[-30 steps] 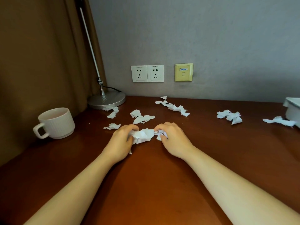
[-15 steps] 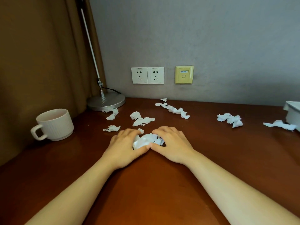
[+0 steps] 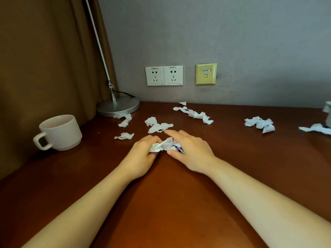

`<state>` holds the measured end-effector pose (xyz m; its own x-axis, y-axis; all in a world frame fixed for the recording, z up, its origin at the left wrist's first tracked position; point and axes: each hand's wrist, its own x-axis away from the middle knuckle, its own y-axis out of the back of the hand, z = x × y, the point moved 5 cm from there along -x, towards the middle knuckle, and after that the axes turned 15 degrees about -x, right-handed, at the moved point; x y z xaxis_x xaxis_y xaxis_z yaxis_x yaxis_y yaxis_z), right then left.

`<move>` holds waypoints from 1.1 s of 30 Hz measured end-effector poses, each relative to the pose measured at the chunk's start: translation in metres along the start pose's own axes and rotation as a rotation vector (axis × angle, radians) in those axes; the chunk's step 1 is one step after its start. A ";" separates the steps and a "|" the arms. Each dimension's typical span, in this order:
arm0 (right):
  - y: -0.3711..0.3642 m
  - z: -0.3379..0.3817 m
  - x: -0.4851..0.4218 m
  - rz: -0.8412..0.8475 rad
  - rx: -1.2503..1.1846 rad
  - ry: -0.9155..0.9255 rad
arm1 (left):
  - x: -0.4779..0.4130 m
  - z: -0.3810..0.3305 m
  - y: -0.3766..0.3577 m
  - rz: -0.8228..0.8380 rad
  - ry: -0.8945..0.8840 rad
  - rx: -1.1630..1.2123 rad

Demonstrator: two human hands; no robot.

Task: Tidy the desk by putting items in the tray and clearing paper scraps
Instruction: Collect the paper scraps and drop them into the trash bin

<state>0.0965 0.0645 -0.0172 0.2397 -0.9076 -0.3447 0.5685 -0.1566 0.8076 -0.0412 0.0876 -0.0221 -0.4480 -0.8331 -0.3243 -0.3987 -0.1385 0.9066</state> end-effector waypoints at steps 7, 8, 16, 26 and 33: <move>0.006 -0.010 0.001 -0.002 -0.031 0.004 | -0.004 -0.010 -0.002 -0.014 -0.031 0.108; 0.010 -0.015 0.003 -0.019 -0.057 0.001 | -0.005 -0.013 -0.002 -0.019 -0.023 0.103; 0.064 -0.065 0.033 -0.269 -0.106 -0.078 | -0.032 -0.060 -0.017 -0.102 -0.081 0.177; 0.105 -0.098 0.079 -0.490 -0.238 -0.175 | -0.043 -0.096 -0.023 -0.224 -0.002 0.322; 0.127 -0.080 0.118 -0.495 -0.260 -0.209 | -0.023 -0.127 -0.012 -0.247 -0.002 0.468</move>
<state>0.2599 -0.0315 0.0060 -0.2482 -0.8126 -0.5273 0.7534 -0.5041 0.4221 0.0760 0.0403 0.0085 -0.2966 -0.8047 -0.5143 -0.8071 -0.0767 0.5854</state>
